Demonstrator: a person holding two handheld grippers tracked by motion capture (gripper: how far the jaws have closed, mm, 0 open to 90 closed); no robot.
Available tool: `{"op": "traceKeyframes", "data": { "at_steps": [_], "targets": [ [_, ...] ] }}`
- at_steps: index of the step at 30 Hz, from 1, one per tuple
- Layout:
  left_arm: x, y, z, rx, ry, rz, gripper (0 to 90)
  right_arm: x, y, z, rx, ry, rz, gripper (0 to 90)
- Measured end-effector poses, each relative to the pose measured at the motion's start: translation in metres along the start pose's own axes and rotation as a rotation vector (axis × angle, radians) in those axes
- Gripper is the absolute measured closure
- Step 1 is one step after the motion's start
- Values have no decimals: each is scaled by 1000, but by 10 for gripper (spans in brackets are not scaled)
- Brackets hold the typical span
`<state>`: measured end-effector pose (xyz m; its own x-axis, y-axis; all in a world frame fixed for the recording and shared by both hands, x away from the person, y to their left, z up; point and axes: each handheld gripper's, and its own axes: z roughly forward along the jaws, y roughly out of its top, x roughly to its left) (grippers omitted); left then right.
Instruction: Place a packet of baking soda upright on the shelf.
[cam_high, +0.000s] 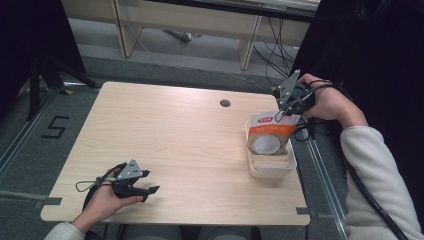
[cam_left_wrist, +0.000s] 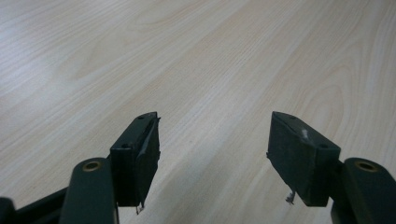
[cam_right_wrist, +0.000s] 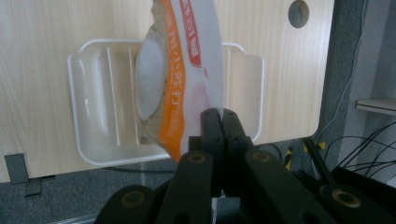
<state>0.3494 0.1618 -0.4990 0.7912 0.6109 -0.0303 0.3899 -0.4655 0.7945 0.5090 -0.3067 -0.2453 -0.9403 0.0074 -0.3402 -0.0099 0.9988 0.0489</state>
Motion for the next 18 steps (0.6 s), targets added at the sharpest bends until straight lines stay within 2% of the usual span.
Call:
{"op": "traceKeyframes", "data": {
  "at_steps": [1, 3, 4, 7, 9, 14, 18],
  "targets": [
    [0, 0, 0, 1, 5, 2, 334, 0, -1, 1, 2, 8, 11, 900],
    [0, 0, 0, 1, 5, 1, 334, 0, -2, 3, -4, 9, 1, 900],
    [0, 0, 0, 1, 0, 0, 334, 0, -2, 4, 2, 15, 16, 900],
    [0, 0, 1, -6, 3, -1, 334, 0, -4, 5, 5, 19, 8, 900],
    [0, 0, 0, -3, 4, -1, 334, 1, -5, 4, 8, 19, 34, 900],
    [0, 0, 0, 1, 5, 1, 334, 1, -6, 5, 7, 23, 15, 900],
    [0, 0, 0, -4, 4, -1, 334, 1, -7, 5, 8, 24, 22, 900]
  ]
}}
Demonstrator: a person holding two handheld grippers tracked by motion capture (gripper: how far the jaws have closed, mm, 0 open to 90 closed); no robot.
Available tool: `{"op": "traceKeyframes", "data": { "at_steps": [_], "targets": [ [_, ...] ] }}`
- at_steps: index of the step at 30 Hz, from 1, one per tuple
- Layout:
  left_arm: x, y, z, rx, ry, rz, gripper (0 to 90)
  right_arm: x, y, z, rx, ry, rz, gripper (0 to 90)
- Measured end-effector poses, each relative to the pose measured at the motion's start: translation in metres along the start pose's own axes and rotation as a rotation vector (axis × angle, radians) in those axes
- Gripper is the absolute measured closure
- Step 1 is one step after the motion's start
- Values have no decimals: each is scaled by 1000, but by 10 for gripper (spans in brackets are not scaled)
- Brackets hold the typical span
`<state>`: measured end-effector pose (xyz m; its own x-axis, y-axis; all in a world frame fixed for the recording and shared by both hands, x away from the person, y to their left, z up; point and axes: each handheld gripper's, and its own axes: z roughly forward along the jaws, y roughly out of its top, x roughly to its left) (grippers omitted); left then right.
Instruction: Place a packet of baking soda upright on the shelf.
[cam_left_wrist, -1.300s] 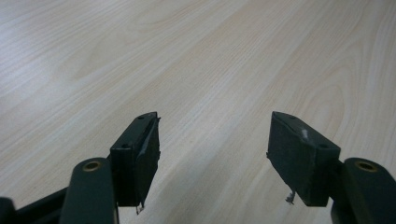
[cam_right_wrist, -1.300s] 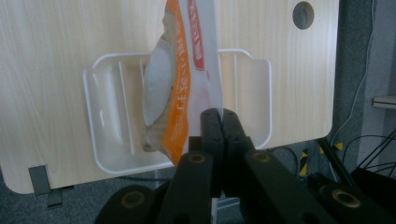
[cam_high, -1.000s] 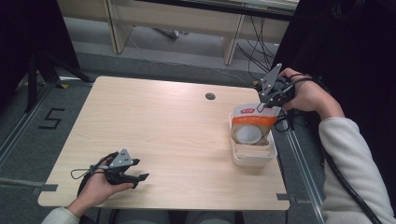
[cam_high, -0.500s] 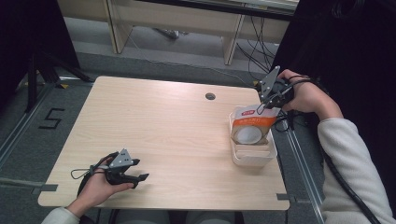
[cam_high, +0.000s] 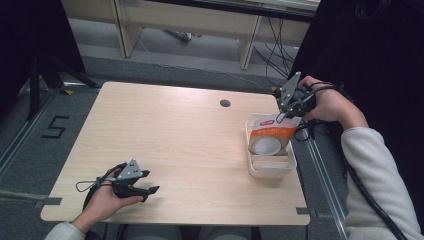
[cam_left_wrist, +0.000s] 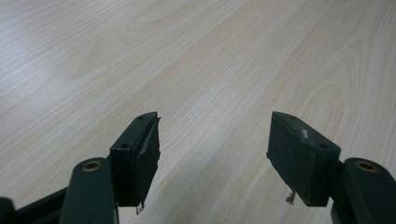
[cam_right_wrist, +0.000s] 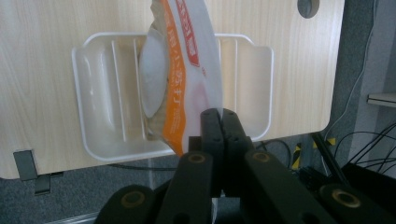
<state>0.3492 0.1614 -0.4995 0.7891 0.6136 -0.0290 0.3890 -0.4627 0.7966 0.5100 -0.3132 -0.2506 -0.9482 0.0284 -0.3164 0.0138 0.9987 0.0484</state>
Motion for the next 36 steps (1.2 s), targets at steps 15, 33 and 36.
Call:
{"op": "traceKeyframes", "data": {
  "at_steps": [15, 33, 36],
  "targets": [
    [-1, 0, 1, 1, -2, -3, 333, 1, -2, -4, 20, 10, 64, 844],
    [0, 0, 0, 0, -3, -5, 334, 17, 20, 1, -175, 18, 234, 653],
    [0, 0, 0, -1, -1, -3, 334, 25, 27, -1, -232, 12, 264, 637]
  ]
}}
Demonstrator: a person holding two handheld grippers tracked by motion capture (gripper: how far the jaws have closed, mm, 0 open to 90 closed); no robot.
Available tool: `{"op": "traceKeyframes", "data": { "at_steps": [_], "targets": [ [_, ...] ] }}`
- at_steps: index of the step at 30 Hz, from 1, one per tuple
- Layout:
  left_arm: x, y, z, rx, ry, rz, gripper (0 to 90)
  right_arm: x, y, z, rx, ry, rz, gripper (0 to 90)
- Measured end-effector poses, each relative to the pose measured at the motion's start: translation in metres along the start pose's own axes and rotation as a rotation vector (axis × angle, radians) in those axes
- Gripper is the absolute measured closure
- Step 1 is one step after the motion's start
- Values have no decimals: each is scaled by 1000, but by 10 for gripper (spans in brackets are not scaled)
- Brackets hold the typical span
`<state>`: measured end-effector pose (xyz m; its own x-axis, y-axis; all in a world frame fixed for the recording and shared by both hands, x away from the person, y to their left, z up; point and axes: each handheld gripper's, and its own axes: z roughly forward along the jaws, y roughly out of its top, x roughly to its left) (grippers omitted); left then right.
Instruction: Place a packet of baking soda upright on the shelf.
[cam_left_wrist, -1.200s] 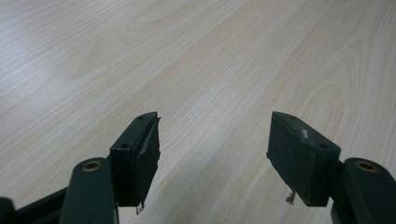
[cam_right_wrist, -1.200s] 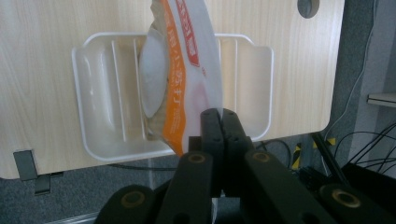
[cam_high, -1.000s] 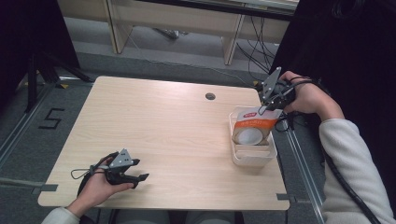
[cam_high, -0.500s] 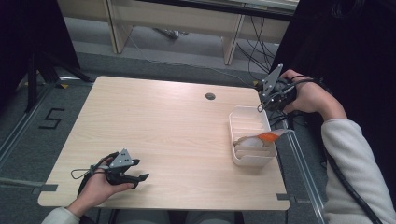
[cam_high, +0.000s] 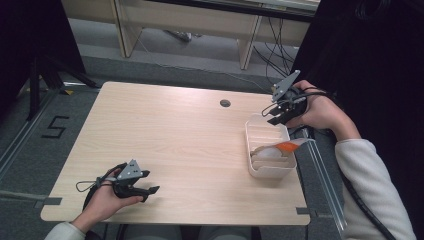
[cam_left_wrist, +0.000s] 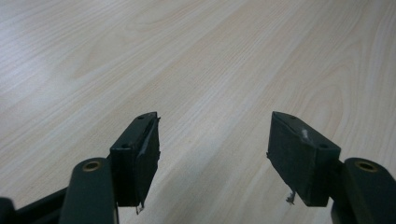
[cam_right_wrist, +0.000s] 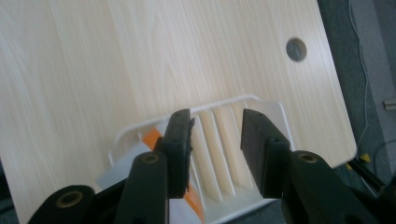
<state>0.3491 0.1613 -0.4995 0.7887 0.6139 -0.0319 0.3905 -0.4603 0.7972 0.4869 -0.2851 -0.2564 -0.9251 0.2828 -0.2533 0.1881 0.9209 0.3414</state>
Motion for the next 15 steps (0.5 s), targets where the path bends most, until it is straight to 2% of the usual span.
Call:
{"op": "traceKeyframes", "data": {
  "at_steps": [2, 4, 5, 6, 8, 13, 15],
  "targets": [
    [0, 0, 0, 2, -1, -1, 334, 7, 3, 0, -49, 12, 19, 635],
    [0, 0, 0, 2, 1, 0, 334, 12, 7, 1, -79, 14, 1, 629],
    [0, 0, 0, 3, 0, 0, 334, 17, 8, 2, -84, 16, 27, 627],
    [0, 0, 0, 4, 4, -3, 334, 20, 9, 4, -102, 19, 11, 623],
    [0, 0, -1, 6, 2, 2, 334, 29, 11, 7, -116, 24, 39, 616],
    [0, 0, -1, 6, 2, 1, 334, 48, 13, 21, -149, 43, 24, 596],
    [0, 0, -1, 3, 0, 2, 334, 55, 14, 28, -160, 48, -2, 593]
  ]
}}
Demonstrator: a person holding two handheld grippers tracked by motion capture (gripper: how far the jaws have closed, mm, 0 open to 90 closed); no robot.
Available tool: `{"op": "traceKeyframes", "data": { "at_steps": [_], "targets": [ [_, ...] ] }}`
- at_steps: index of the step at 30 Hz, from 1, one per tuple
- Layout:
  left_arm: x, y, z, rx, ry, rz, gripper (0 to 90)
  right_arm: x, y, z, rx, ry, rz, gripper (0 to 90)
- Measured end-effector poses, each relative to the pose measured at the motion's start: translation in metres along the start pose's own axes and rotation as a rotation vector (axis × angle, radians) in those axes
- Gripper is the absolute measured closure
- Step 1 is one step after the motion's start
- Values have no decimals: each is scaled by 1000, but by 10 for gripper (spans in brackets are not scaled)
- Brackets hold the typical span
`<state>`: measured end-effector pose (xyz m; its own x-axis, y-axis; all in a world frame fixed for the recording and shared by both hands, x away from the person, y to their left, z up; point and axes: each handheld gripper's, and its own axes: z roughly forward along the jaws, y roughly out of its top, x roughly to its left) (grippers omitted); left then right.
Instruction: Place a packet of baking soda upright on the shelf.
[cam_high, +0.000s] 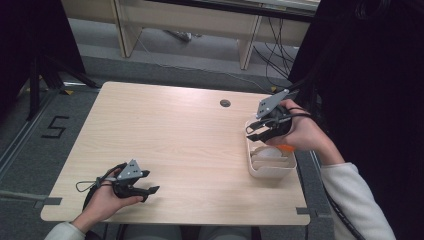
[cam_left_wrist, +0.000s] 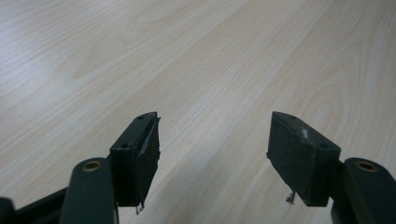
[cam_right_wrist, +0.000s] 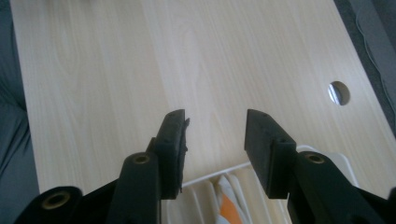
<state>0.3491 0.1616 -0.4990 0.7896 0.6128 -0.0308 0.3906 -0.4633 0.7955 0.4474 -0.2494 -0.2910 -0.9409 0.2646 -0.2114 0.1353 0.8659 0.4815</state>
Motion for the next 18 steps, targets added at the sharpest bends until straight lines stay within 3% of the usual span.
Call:
{"op": "traceKeyframes", "data": {
  "at_steps": [2, 6, 8, 12, 16, 17, 18],
  "targets": [
    [0, 0, 0, 1, 0, 1, 334, 9, -1, 5, -9, -1, 23, 592],
    [-1, 0, 0, -7, 7, -12, 334, 28, -3, 16, -53, 12, 18, 585],
    [-1, 0, 0, -14, 8, -19, 333, 40, -6, 24, -68, 20, 45, 579],
    [-1, 0, -1, -10, 7, -12, 333, 62, -18, 45, -89, 69, 37, 567],
    [-2, 0, 1, -27, 7, -36, 333, 84, -30, 65, -87, 103, 40, 559],
    [-1, 0, 0, -16, 12, -24, 333, 90, -33, 68, -77, 110, 61, 557],
    [0, 1, 0, -5, 11, -13, 333, 93, -35, 72, -88, 120, 43, 555]
  ]
}}
